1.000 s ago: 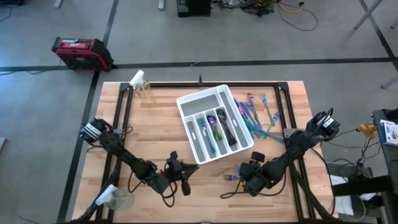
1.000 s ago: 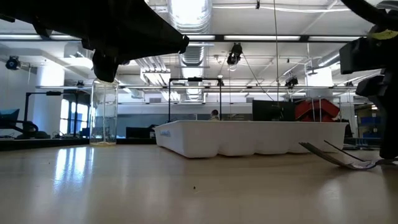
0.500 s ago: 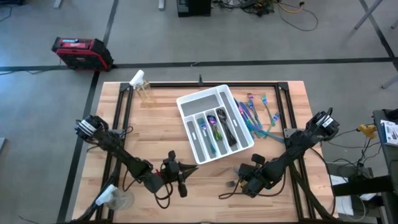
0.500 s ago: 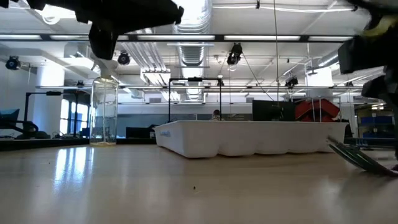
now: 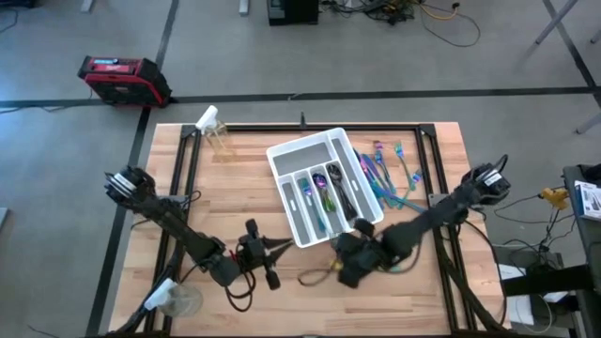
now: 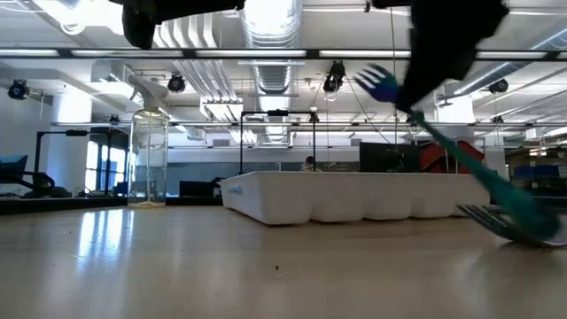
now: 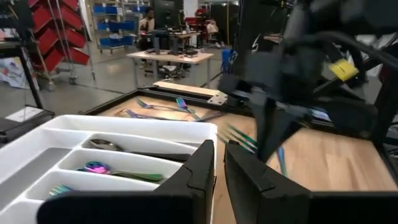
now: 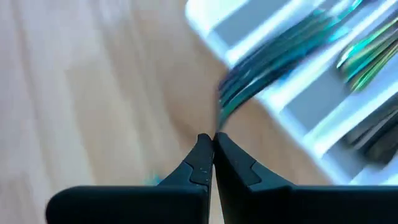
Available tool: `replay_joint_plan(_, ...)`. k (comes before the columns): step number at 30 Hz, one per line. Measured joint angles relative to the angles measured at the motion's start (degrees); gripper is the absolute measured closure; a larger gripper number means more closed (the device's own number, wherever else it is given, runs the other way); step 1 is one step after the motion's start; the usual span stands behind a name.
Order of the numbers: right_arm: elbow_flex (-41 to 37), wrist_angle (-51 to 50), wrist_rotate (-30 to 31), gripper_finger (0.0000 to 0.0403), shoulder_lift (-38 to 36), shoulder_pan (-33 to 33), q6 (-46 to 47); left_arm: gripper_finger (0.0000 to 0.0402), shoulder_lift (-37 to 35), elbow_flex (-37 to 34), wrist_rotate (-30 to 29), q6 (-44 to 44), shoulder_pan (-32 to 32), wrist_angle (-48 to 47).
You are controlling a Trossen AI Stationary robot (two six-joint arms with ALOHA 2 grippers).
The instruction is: Sort silverware
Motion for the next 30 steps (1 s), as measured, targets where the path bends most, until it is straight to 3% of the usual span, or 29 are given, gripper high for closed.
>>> replay_joint_plan(17, 0.6, 8.9, -4.1, 0.0403, -0.1, -22.6, -15.7, 0.0377, -4.8, -0.2, -0.1, -2.6, -1.5, -8.5)
replay_joint_plan(25, -0.8, 8.5, -6.3, 0.0403, -0.1, -22.0, -16.8, 0.0377, -4.7, -0.2, -0.1, -11.9, -1.5, -17.2)
replay_joint_plan(30, -2.3, 8.8, -8.1, 0.0403, -0.1, -20.8, -16.5, 0.0377, -4.7, -0.2, -0.1, -12.5, -1.5, -17.7)
